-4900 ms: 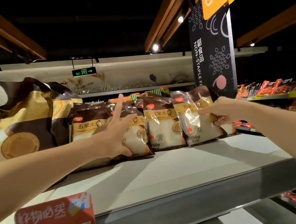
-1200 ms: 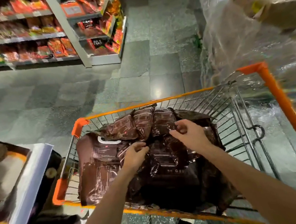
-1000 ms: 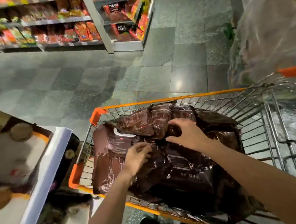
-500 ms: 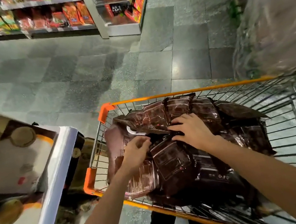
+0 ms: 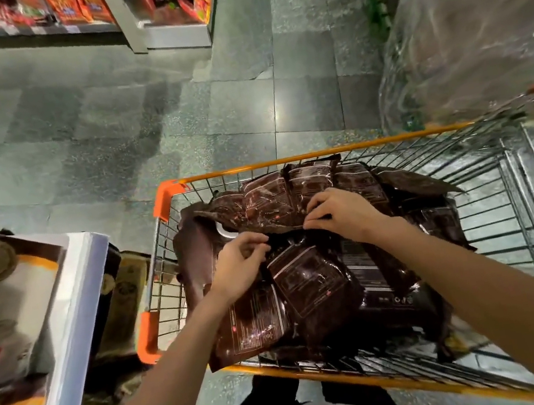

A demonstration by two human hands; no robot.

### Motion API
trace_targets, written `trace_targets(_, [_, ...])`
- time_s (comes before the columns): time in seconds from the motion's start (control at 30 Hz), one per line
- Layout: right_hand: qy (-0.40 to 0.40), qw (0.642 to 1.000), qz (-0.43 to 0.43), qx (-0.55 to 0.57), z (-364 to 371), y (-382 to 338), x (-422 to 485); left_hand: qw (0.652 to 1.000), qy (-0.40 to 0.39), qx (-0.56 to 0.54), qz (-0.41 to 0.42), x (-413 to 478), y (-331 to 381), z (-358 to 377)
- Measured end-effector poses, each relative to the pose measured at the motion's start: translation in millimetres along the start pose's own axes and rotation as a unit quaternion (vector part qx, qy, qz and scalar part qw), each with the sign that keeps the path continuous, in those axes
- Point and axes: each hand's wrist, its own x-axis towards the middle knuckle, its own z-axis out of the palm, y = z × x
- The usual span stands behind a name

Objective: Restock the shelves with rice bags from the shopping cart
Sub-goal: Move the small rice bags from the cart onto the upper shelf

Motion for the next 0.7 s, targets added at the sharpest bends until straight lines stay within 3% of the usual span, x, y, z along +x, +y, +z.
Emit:
trace_targets(0.27, [0.055,0.993,-0.050,-0.092,26,-1,-5,0.999,0.029,0.017,0.006,-6,-9,-1])
trace_targets(0.43, [0.176,0.982,-0.066,-0.033,38,-1,-7,0.998,0.061,0.008,0.019,-13,0,11])
trace_targets(0.57, [0.176,0.984,-0.042,-0.005,40,-5,1,0.999,0.031,0.009,0.015,-22,-3,10])
trace_targets(0.7, [0.175,0.982,0.005,0.073,31,-13,1,0.998,0.060,0.013,-0.003,-32,-4,2])
